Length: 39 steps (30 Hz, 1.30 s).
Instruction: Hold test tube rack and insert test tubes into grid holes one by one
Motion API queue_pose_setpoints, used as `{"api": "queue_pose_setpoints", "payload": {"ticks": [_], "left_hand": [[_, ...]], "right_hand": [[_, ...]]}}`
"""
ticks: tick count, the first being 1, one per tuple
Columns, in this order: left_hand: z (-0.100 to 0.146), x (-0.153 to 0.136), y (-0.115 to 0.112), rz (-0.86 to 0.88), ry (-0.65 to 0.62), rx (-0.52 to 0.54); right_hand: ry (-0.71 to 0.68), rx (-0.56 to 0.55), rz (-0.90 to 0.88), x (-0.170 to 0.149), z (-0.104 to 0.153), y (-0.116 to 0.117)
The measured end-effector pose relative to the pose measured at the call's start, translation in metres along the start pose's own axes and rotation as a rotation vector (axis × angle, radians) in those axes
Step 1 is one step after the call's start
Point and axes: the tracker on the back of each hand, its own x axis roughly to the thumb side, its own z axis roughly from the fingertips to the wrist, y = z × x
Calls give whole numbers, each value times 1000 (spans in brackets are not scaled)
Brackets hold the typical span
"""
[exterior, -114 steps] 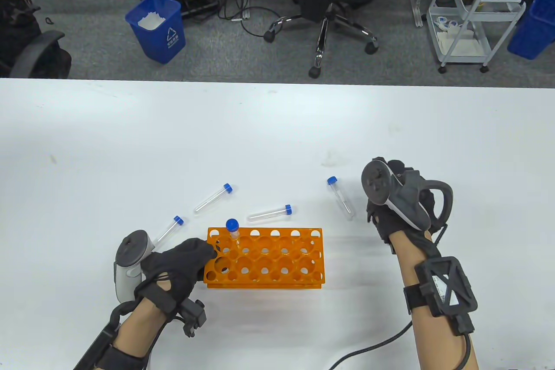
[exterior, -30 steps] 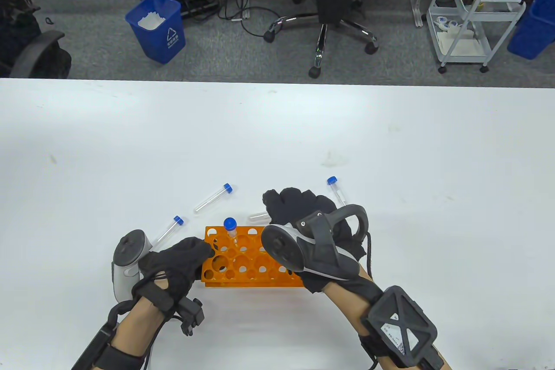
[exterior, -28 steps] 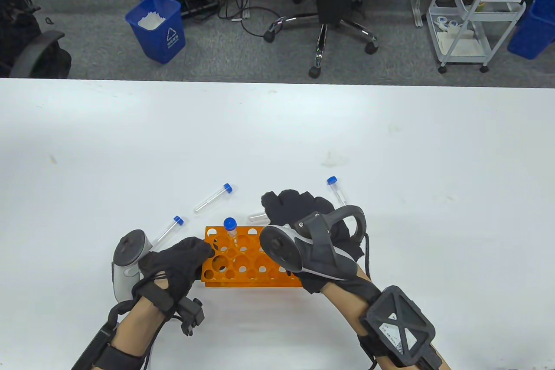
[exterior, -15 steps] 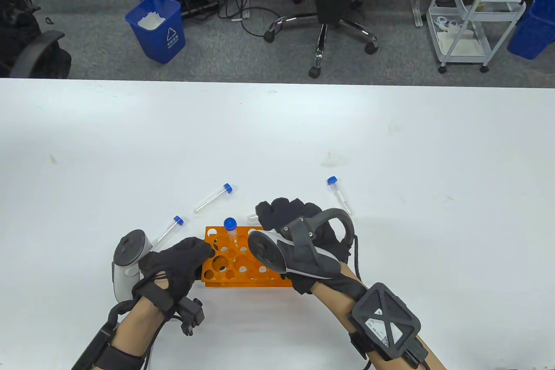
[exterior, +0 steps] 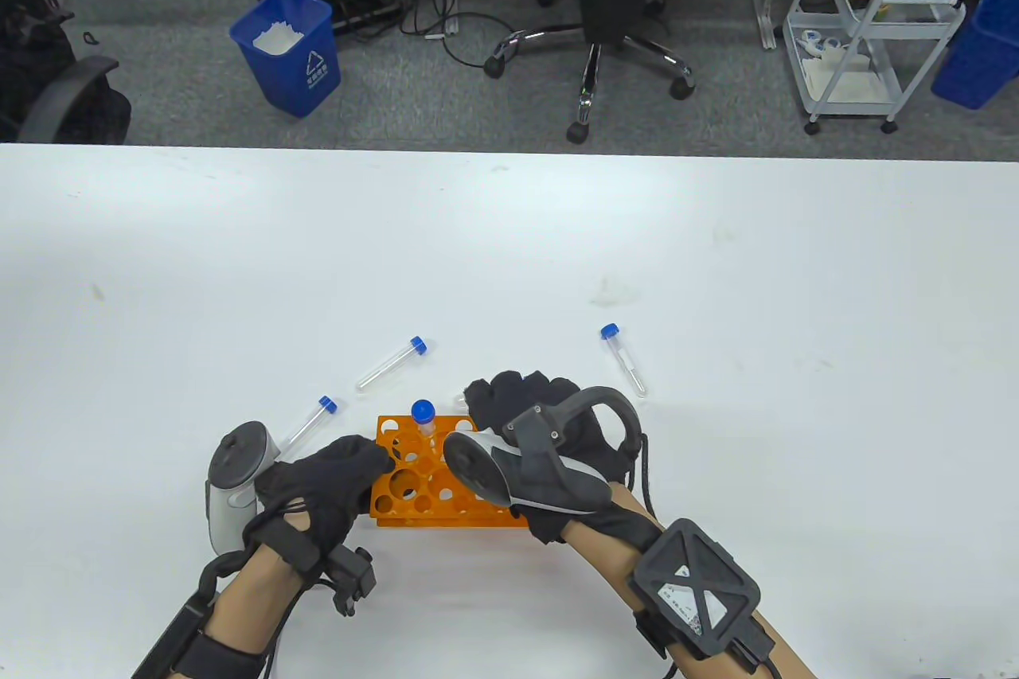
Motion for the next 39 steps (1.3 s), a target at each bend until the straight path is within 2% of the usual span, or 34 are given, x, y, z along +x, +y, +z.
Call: {"api": "queue_pose_setpoints", "payload": {"ticks": [23, 39], "left_hand": [[0, -1, -1, 3, 4, -4], [0, -1, -1, 5, 8, -3]], "right_hand": [[17, 18, -17, -5, 3, -1], [97, -76, -52, -33, 8, -36]]}}
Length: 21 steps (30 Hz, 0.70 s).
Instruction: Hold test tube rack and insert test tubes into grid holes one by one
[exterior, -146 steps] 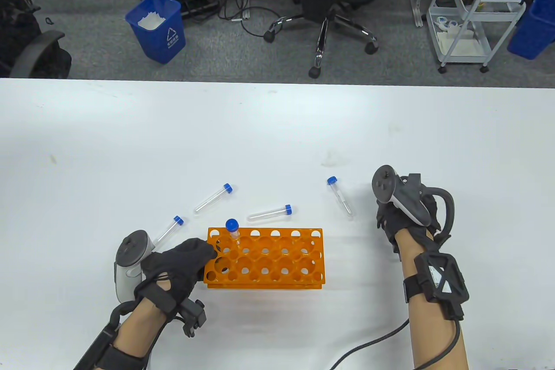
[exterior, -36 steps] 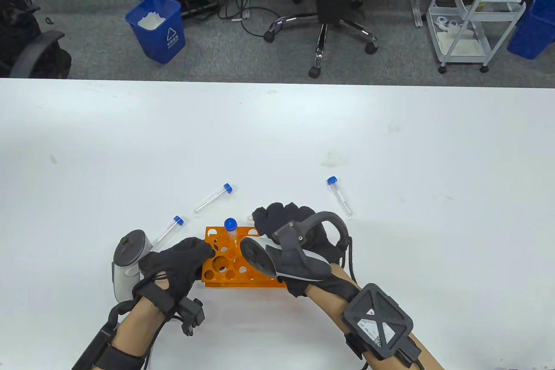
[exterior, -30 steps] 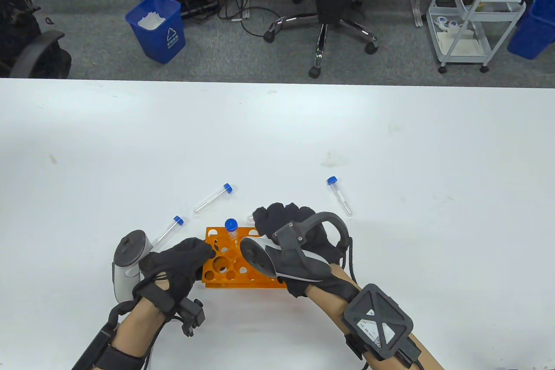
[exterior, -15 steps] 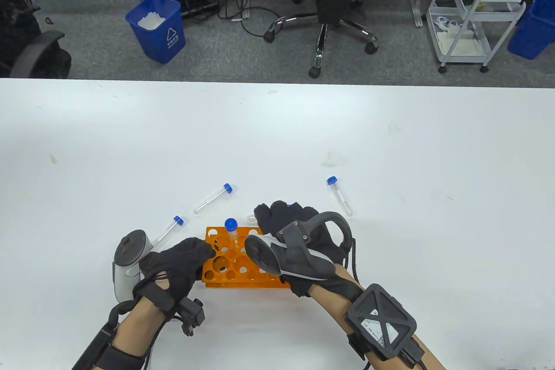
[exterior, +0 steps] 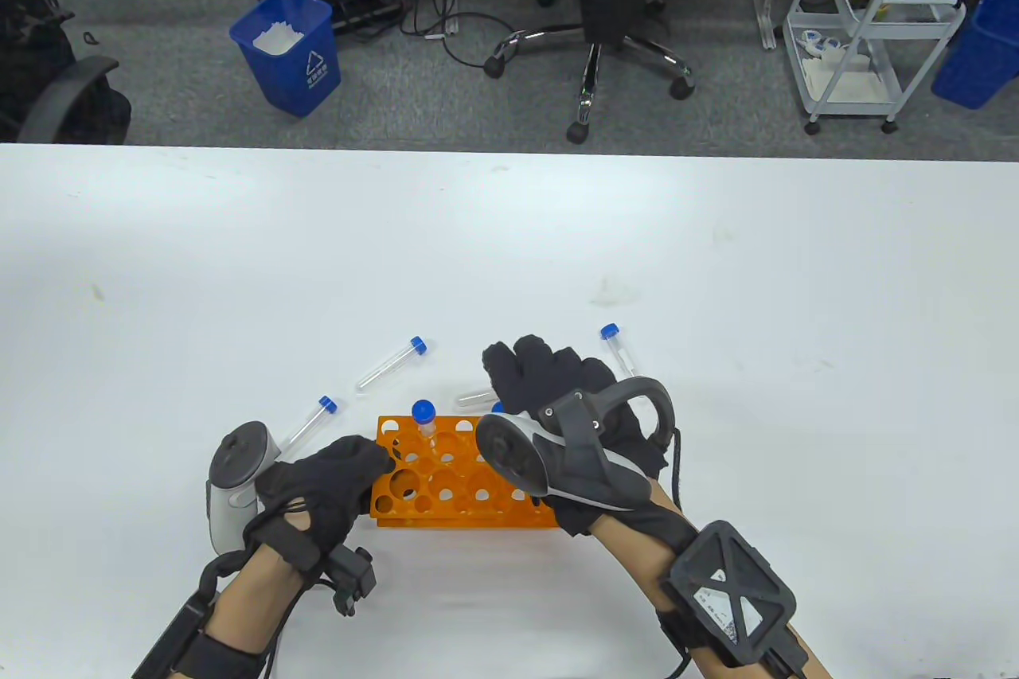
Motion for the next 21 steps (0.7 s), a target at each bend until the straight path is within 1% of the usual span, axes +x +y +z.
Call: {"api": "queue_pose_setpoints", "payload": {"ticks": [5, 7, 10, 14, 17, 21], "left_hand": [[0, 0, 0, 0, 4, -1], [0, 0, 0, 2, 3, 0], [0, 0, 0, 3, 4, 0], [0, 0, 0, 5, 8, 0], [0, 0, 1, 3, 9, 2], [-1, 0, 1, 10, 12, 2]], "right_hand": [[57, -9, 18, -16, -8, 2], [86, -2, 40, -24, -13, 6], [147, 23, 49, -41, -26, 19], [221, 79, 55, -63, -43, 43], [275, 132, 46, -79, -54, 67], [334, 232, 47, -100, -67, 110]]}}
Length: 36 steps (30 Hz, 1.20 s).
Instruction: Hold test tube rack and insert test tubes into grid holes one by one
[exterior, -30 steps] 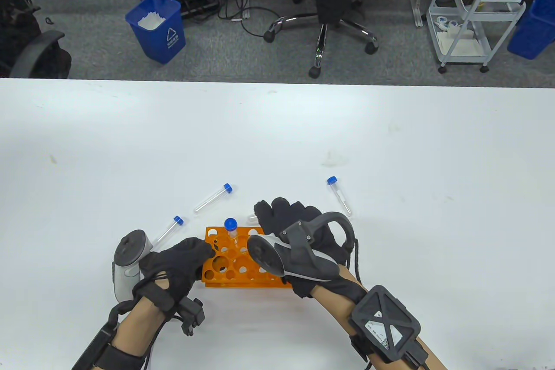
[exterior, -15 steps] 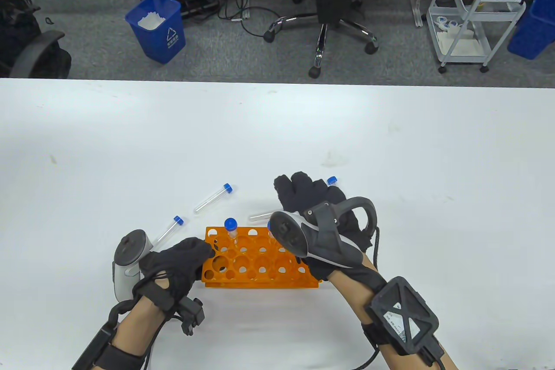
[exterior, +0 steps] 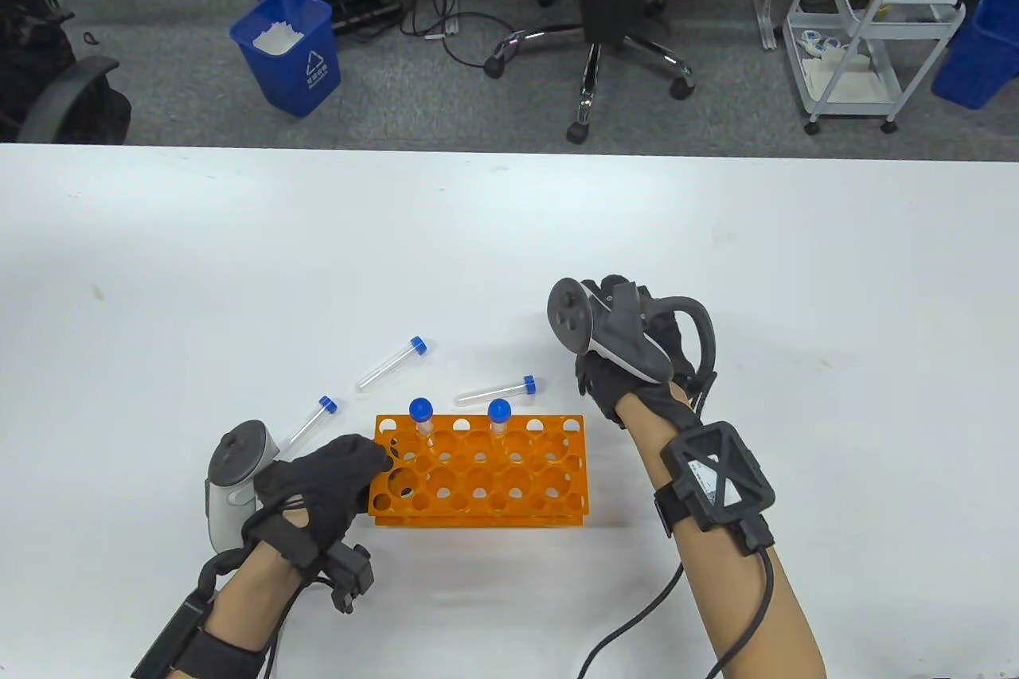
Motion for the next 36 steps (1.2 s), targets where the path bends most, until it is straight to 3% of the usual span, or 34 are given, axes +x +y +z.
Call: {"api": "queue_pose_setpoints", "payload": {"ticks": [7, 14, 25, 36], "left_hand": [[-1, 1, 2, 8, 0, 2], [-1, 1, 4, 13, -4, 10], [0, 2, 8, 18, -4, 26], [0, 1, 9, 19, -5, 29]], "right_hand": [[83, 100, 17, -16, -31, 54], [124, 159, 55, -20, -47, 84], [131, 193, 94, -10, -55, 110], [154, 158, 109, -7, -54, 111]]}}
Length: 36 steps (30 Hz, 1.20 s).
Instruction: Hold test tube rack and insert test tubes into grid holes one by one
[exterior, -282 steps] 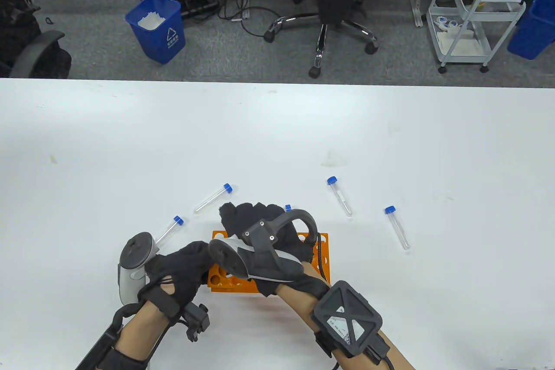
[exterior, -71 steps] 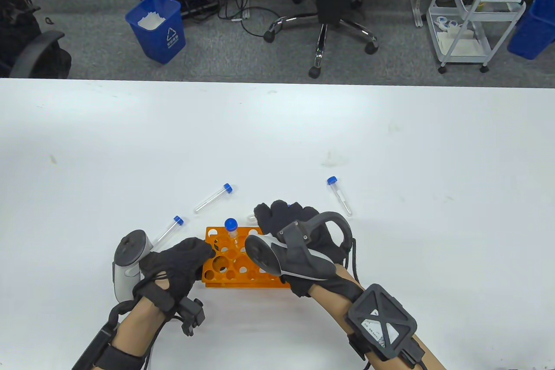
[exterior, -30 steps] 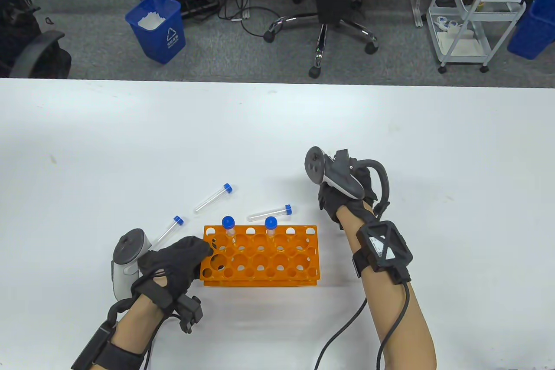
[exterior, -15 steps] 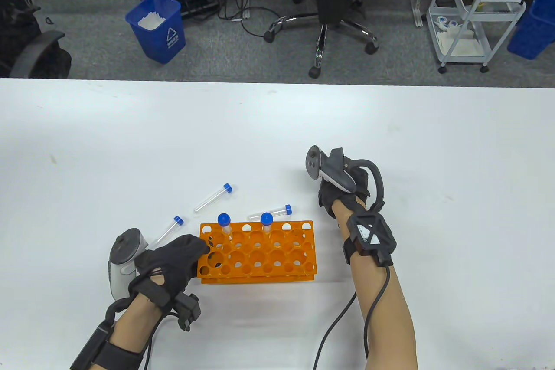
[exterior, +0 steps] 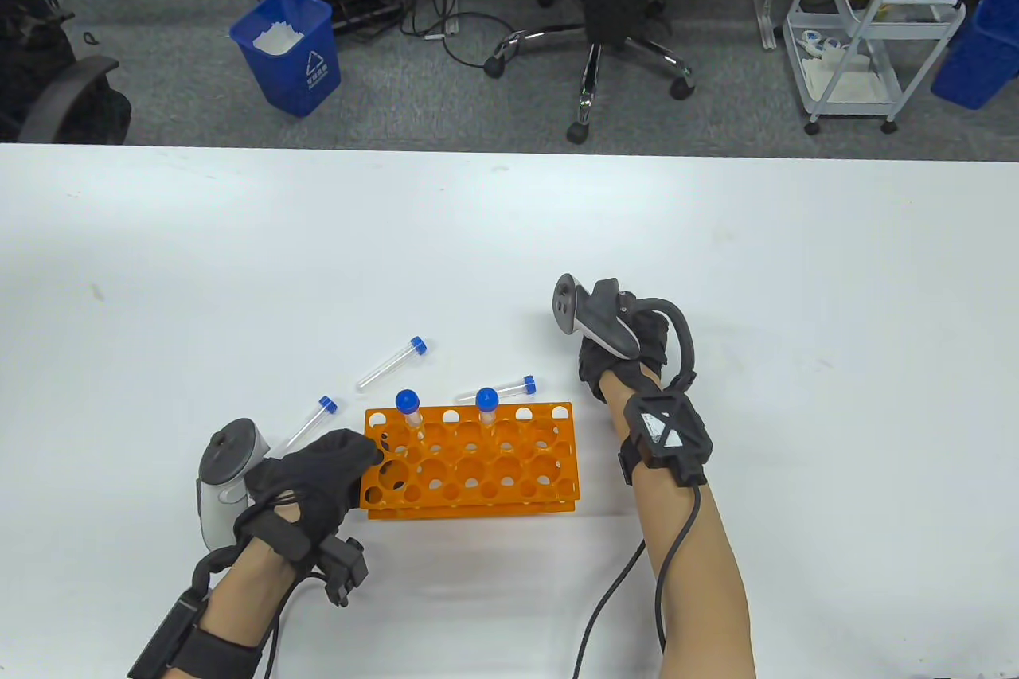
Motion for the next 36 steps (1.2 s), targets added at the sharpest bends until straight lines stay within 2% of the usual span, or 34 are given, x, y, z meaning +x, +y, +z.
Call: {"api": "queue_pose_setpoints", "payload": {"ticks": [4, 9, 18, 23, 29, 33, 36], "left_hand": [[0, 0, 0, 1, 0, 0], [0, 0, 1, 1, -1, 0], [0, 0, 1, 1, -4, 4], [0, -1, 1, 0, -6, 1], [0, -1, 1, 6, -4, -3], [0, -2, 0, 7, -4, -7], [0, -2, 0, 5, -4, -7]], "right_hand": [[4, 29, -22, -3, 0, -3], [13, 1, -30, -9, 5, -16], [10, -139, -103, -27, 33, -72], [-15, -267, -162, -40, 62, -109], [-93, -445, -270, -55, 113, -159], [-189, -542, -328, -54, 148, -181], [-263, -588, -322, -47, 170, -189]]}}
